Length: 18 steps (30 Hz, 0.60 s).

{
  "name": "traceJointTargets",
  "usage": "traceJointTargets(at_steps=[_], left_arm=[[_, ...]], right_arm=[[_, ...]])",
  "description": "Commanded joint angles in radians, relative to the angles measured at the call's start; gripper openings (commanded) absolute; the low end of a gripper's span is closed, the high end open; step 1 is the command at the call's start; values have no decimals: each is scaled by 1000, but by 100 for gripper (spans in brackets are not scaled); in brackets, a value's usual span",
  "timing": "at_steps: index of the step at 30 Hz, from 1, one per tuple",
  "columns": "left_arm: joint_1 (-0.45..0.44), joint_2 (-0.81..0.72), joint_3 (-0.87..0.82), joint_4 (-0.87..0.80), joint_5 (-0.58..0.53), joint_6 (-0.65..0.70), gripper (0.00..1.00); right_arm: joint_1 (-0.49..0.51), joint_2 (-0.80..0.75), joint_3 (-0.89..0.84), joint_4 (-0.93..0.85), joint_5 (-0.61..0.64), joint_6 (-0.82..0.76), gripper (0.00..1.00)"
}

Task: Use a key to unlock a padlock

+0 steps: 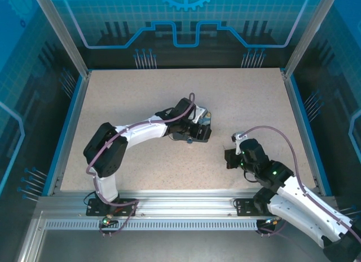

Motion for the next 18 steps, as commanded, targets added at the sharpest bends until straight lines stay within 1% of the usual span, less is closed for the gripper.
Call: traceJointTargets(at_steps=[1,6,9,15,18], left_arm=[[-7,-61,-30,33,28,-22,67],[-2,-146,-35,19,-3,9,70],[11,-236,-85,37,-28,9,71],[55,-431,-312,124,-75,-54,74],[84,-507,-425,165,-73,-104,75]], right_arm=[[-10,20,21,52,-31,-2,0],[-10,69,21,106,-71,10,0],[-10,109,21,158,-108,21,0],[-24,221,31,314,-206,46,0],[-88,303,29,449,-324,86,0]])
